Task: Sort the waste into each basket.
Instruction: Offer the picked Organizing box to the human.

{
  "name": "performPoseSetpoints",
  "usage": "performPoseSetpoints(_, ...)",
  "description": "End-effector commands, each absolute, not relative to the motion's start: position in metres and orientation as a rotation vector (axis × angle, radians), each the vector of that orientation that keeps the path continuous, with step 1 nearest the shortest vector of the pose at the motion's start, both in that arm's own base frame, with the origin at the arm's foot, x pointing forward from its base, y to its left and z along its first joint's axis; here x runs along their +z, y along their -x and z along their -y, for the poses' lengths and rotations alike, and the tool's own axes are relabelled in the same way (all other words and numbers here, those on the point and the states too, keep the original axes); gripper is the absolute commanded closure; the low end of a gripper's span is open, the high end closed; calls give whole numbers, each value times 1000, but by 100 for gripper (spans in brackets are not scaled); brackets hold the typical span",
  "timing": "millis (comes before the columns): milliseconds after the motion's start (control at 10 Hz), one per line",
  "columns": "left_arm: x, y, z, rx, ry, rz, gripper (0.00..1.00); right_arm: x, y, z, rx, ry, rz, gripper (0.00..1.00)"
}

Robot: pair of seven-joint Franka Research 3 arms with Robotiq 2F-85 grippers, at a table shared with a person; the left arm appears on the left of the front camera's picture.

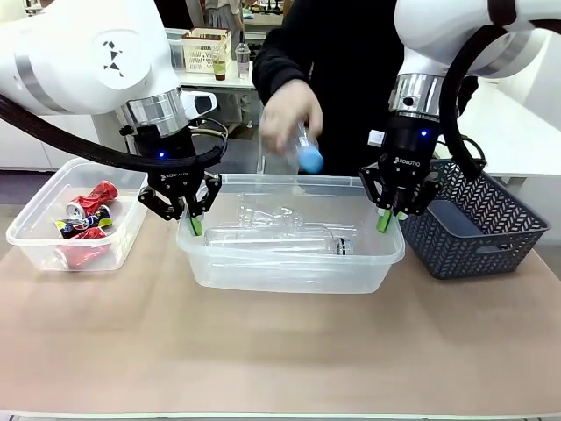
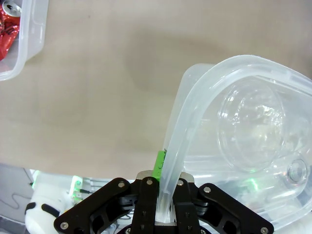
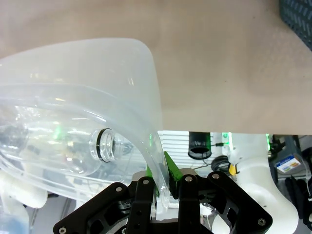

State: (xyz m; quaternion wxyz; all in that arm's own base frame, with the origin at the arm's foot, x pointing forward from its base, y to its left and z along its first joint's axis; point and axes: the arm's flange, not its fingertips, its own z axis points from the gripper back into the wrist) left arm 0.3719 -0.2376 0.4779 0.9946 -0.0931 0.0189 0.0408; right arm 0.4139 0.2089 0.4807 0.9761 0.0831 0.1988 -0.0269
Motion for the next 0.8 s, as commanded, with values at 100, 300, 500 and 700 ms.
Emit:
performPoseSetpoints(100,479,-373,235,115,196,-29,100,487,-412,-208,-37,-177,-406,100)
performPoseSetpoints(300,479,-373,235,115,196,-29,100,487,-412,-208,-37,-177,-406,100)
performPoseSetpoints(500,479,-373,235,115,196,-29,100,487,-412,-208,-37,-177,-406,100)
performPoseSetpoints(700,479,-373,235,115,196,-29,100,487,-412,-208,-37,-177,-406,100)
